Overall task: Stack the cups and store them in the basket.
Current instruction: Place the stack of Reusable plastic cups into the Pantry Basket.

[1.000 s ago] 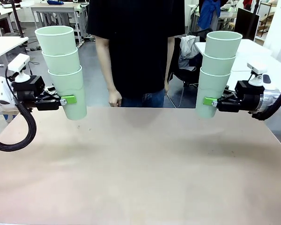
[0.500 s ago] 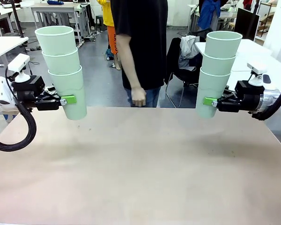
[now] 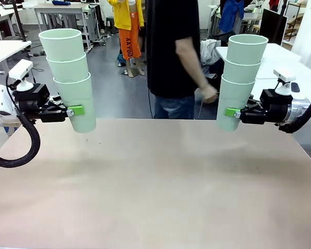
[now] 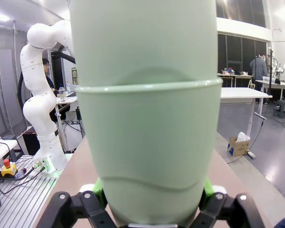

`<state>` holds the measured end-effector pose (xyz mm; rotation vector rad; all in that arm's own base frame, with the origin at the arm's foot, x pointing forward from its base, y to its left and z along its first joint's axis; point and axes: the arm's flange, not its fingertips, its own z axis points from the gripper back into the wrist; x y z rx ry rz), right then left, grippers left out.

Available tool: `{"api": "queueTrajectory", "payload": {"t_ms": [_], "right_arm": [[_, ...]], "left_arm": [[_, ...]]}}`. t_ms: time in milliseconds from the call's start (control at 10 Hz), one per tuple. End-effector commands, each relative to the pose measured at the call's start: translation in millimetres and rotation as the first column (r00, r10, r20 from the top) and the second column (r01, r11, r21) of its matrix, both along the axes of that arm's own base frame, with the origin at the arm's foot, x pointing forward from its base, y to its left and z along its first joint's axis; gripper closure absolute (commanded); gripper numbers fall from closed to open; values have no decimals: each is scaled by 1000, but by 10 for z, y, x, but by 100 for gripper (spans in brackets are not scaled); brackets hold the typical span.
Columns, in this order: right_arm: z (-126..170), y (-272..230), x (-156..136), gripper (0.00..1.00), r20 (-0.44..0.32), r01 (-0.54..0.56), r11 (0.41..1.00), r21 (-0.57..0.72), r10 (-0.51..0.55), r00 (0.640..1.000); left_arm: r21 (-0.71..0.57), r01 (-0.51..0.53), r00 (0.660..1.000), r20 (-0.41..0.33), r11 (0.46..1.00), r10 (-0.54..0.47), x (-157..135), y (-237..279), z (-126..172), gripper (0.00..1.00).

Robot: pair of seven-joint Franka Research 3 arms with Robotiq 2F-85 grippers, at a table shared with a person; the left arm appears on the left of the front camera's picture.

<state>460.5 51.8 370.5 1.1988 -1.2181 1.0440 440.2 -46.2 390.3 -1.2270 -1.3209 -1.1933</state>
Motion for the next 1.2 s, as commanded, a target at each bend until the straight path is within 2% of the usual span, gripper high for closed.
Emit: {"api": "queueTrajectory", "payload": {"t_ms": [0,1100], "right_arm": [[48,13,-4,16,9,-2,1000,0,2,1000],[48,13,-4,16,9,-2,1000,0,2,1000]], "left_arm": [[-5,3,1000,1,1000,-3,-8,-5,54,15],[-5,3,1000,1,1000,-3,-8,-5,54,15]]}}
